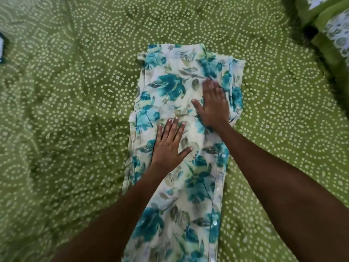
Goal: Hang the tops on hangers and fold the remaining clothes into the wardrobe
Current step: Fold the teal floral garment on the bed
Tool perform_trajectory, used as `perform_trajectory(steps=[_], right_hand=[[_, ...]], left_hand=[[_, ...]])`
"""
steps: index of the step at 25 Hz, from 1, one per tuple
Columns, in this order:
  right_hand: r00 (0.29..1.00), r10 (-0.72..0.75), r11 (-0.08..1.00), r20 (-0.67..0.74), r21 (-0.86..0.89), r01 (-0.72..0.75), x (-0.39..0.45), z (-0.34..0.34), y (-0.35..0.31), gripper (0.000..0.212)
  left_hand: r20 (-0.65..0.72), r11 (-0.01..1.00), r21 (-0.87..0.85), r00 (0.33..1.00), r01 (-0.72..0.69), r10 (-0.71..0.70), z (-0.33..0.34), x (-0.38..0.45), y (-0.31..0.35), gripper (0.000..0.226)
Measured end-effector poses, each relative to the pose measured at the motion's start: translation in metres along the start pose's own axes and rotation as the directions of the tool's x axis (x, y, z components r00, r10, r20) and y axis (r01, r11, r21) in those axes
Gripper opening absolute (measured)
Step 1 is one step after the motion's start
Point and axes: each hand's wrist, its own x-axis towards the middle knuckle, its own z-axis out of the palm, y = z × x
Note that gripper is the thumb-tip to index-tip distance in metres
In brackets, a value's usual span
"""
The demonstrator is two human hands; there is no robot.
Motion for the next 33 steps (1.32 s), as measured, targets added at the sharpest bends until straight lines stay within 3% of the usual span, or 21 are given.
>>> perform_trajectory(steps=[3, 4, 5, 7, 9, 11, 12, 13, 14, 15, 16, 18, 20, 22, 24, 27, 30, 31, 33], right_hand=[[0.928, 0.370, 0.923, -0.038, 0.127, -0.363, 0.020, -0.004, -0.040, 0.071], [0.914, 0.400, 0.901, -0.071, 0.214, -0.378, 0.022, -0.005, -0.062, 0.069], [0.931, 0.336, 0.913, -0.144, 0.294, -0.284, 0.022, -0.006, -0.087, 0.064], [0.960, 0.052, 0.913, -0.274, 0.403, 0.066, 0.012, -0.007, -0.137, 0.044], [0.982, -0.154, 0.880, -0.108, 0.437, 0.186, -0.004, -0.004, -0.179, 0.038], [0.956, -0.211, 0.973, 0.206, 0.135, 0.186, -0.015, 0.007, -0.201, 0.047], [0.955, -0.193, 0.981, 0.225, 0.067, 0.182, -0.019, 0.012, -0.202, 0.041], [0.974, -0.144, 0.984, 0.177, 0.129, 0.122, -0.020, 0.012, -0.198, 0.028], [0.992, -0.039, 0.953, 0.119, 0.303, 0.001, -0.022, 0.011, -0.189, 0.013], [0.987, 0.112, 0.847, 0.112, 0.510, -0.154, -0.025, 0.006, -0.179, 0.004], [0.954, 0.261, 0.651, 0.147, 0.703, -0.287, -0.029, 0.003, -0.167, 0.011], [0.874, 0.411, 0.237, 0.260, 0.895, -0.378, -0.045, -0.001, -0.143, 0.021], [0.817, 0.432, -0.036, 0.381, 0.913, -0.406, -0.068, -0.002, -0.123, 0.020], [0.790, 0.368, -0.321, 0.491, 0.864, -0.388, -0.085, -0.002, -0.108, 0.015], [0.753, 0.316, -0.541, 0.577, 0.762, -0.356, -0.094, -0.002, -0.097, 0.009], [0.696, 0.325, -0.676, 0.640, 0.672, -0.303, -0.100, 0.000, -0.089, 0.015], [0.691, 0.351, -0.719, 0.632, 0.655, -0.234, -0.099, -0.003, -0.083, 0.015], [0.662, 0.381, -0.706, 0.645, 0.666, -0.241, -0.098, -0.006, -0.081, 0.012], [0.584, 0.495, -0.654, 0.643, 0.719, -0.236, -0.097, -0.008, -0.074, 0.028]], left_hand=[[-0.100, 0.982, 0.002, 0.978, 0.187, -0.186, -0.003, -0.016, -0.009, 0.071], [-0.127, 0.970, -0.030, 0.961, 0.243, -0.245, -0.006, -0.021, -0.011, 0.070], [-0.155, 0.946, -0.093, 0.934, 0.312, -0.323, -0.008, -0.025, -0.015, 0.070], [-0.151, 0.820, -0.304, 0.825, 0.485, -0.544, -0.013, -0.031, -0.023, 0.069], [-0.133, 0.681, -0.453, 0.712, 0.575, -0.690, -0.018, -0.041, -0.030, 0.064], [-0.221, 0.734, -0.486, 0.746, 0.475, -0.629, -0.023, -0.057, -0.031, 0.051], [-0.268, 0.789, -0.485, 0.795, 0.376, -0.544, -0.024, -0.063, -0.029, 0.047], [-0.288, 0.826, -0.495, 0.845, 0.271, -0.450, -0.027, -0.068, -0.026, 0.044], [-0.288, 0.834, -0.517, 0.878, 0.193, -0.382, -0.030, -0.073, -0.023, 0.042], [-0.284, 0.823, -0.544, 0.888, 0.163, -0.363, -0.032, -0.076, -0.022, 0.039], [-0.284, 0.799, -0.572, 0.870, 0.183, -0.403, -0.034, -0.078, -0.022, 0.036], [-0.244, 0.666, -0.678, 0.758, 0.312, -0.604, -0.037, -0.080, -0.025, 0.034], [-0.087, 0.443, -0.802, 0.654, 0.402, -0.752, -0.043, -0.078, -0.032, 0.025], [0.193, 0.240, -0.835, 0.672, 0.495, -0.715, -0.048, -0.074, -0.038, 0.019], [0.395, 0.131, -0.817, 0.710, 0.562, -0.583, -0.052, -0.069, -0.041, 0.017], [0.443, 0.137, -0.813, 0.754, 0.566, -0.485, -0.052, -0.063, -0.043, 0.020], [0.282, 0.339, -0.773, 0.768, 0.537, -0.575, -0.049, -0.054, -0.039, 0.033], [0.252, 0.385, -0.733, 0.749, 0.561, -0.612, -0.049, -0.049, -0.038, 0.040], [0.276, 0.486, -0.586, 0.724, 0.648, -0.632, -0.052, -0.037, -0.034, 0.052]])
